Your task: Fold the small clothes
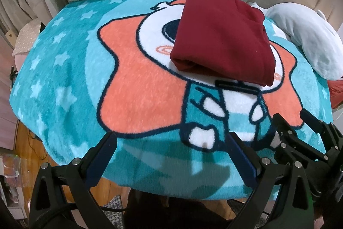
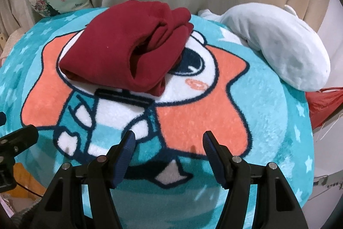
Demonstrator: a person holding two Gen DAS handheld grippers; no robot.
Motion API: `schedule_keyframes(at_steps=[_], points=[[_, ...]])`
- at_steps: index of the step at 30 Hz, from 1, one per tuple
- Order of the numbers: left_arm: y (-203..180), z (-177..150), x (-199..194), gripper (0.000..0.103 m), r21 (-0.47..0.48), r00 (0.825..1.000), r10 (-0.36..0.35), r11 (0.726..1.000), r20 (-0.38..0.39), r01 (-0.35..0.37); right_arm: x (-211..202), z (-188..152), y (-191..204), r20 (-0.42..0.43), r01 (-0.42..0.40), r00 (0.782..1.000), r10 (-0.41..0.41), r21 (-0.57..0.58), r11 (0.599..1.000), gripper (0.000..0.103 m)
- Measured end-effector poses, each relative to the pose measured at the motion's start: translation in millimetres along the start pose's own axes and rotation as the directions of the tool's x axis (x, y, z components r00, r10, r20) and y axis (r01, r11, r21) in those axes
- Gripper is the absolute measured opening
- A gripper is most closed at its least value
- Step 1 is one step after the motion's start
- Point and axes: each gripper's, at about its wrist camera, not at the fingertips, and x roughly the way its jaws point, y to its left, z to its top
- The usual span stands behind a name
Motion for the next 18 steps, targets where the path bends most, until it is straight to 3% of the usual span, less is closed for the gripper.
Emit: schedule_keyframes(at_steps=[18], points=[[0.1, -2.0, 2.2, 0.100, -0.022, 1.000, -0.021, 1.000, -0.016, 0.021, -5.5, -5.0, 4.3, 0.007, -0.006, 1.000, 0.006, -0.005, 1.000, 0.072]])
